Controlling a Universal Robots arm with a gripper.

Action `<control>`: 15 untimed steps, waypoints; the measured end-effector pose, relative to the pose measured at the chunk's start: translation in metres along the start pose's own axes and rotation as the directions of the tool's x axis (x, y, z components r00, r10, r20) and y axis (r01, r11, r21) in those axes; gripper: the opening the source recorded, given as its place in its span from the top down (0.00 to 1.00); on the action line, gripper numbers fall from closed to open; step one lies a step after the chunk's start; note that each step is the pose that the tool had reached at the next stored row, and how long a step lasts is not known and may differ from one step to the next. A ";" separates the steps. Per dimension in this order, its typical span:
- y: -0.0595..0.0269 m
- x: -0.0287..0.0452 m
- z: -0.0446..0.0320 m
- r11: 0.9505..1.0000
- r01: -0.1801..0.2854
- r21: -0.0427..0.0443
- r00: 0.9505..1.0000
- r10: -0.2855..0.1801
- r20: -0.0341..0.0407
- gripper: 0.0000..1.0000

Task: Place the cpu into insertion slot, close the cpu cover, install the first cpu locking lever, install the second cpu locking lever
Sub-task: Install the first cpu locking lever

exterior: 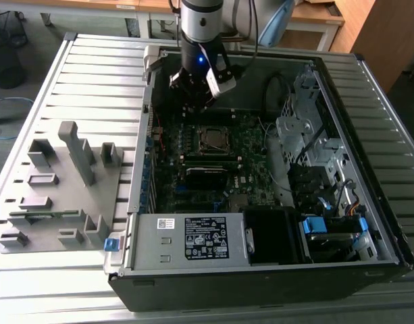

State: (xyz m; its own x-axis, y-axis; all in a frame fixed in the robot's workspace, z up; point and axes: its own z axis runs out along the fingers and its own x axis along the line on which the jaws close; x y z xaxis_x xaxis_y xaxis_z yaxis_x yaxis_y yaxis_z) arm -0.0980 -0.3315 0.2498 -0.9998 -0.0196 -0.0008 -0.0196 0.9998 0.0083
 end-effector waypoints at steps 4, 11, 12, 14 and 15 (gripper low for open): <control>0.0000 0.0059 0.0001 1.000 0.000 0.000 1.000 0.000 0.000 0.90; 0.0001 0.0140 0.0001 0.999 0.000 -0.038 1.000 0.000 0.004 0.90; 0.0001 0.0147 0.0001 0.999 0.000 -0.048 1.000 0.000 0.004 0.90; 0.0001 0.0160 0.0001 0.998 0.000 -0.065 1.000 0.000 0.005 0.90; 0.0001 0.0165 0.0001 0.997 0.000 -0.071 1.000 0.000 0.005 0.90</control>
State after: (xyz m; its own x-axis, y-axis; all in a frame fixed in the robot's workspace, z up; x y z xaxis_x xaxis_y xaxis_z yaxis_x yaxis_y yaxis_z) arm -0.1144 -0.3317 0.2497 -0.9998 -0.0194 -0.0063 -0.0199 0.9966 0.0796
